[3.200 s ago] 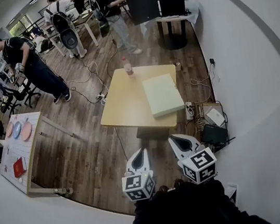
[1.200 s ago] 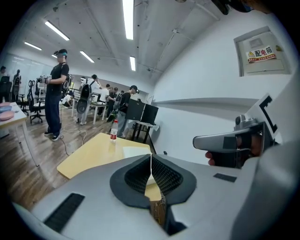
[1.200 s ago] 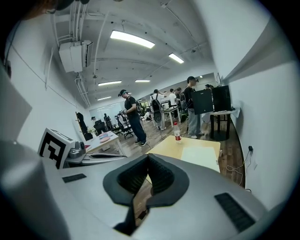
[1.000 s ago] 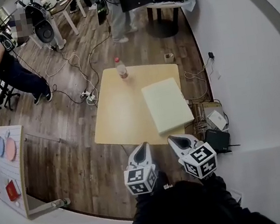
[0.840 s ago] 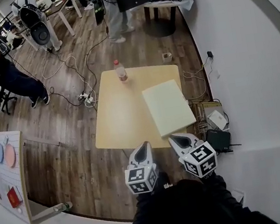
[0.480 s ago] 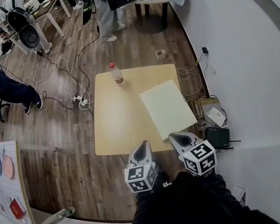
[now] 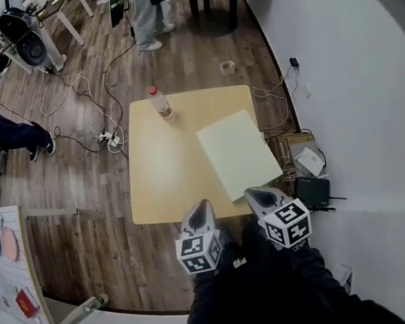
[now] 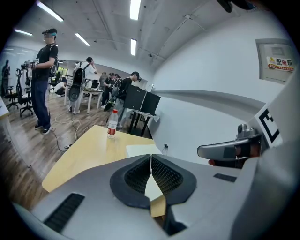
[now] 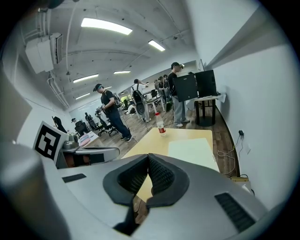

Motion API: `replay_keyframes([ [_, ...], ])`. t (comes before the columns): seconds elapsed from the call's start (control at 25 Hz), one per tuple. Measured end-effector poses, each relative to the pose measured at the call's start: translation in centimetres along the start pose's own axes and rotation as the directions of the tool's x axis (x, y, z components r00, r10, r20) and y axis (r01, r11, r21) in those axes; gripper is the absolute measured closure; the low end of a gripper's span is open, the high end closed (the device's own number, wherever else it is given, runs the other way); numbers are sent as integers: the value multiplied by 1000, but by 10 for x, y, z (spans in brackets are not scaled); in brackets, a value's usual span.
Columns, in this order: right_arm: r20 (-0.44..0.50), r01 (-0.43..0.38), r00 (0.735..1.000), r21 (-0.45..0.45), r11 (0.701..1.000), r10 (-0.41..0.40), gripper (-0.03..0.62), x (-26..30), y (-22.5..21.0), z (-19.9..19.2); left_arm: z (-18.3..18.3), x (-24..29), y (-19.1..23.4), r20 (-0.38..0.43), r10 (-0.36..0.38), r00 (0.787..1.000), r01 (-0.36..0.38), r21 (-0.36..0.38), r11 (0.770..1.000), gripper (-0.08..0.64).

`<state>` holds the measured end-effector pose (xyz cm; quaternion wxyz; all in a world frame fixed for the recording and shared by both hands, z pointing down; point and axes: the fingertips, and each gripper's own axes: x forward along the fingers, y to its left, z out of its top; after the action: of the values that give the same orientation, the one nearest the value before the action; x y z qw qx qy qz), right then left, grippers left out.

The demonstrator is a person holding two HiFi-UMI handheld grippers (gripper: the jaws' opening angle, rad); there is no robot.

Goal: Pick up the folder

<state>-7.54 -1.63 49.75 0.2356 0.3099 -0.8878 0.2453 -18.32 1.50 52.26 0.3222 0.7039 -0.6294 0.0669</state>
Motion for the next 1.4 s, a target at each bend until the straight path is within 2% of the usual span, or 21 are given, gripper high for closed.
replay_keyframes([
  [0.16,-27,16,1000,54,998,-15,569,6,-44,-14,-6,26,-3,-3,39,999,-39,-8,999,526],
  [0.36,-68,45,997,120,992,-36,568,9,-92,-39,-35,58,-8,-84,71,994,-73,-21,997,526],
  [0.6,-82,125,990,173,977,-112,566,20,-157,-70,-72,98,-14,-170,80,982,-85,-22,996,526],
  [0.84,-106,161,985,235,959,-139,518,34,-211,-96,-92,133,-18,-226,85,971,-89,-11,996,526],
  [1.08,-114,166,984,269,949,-140,467,49,-246,-117,-101,170,-27,-258,73,963,-75,1,997,526],
  [1.4,-83,121,992,374,920,-97,335,72,-274,-147,-116,195,-34,-275,67,959,-71,-4,997,526],
])
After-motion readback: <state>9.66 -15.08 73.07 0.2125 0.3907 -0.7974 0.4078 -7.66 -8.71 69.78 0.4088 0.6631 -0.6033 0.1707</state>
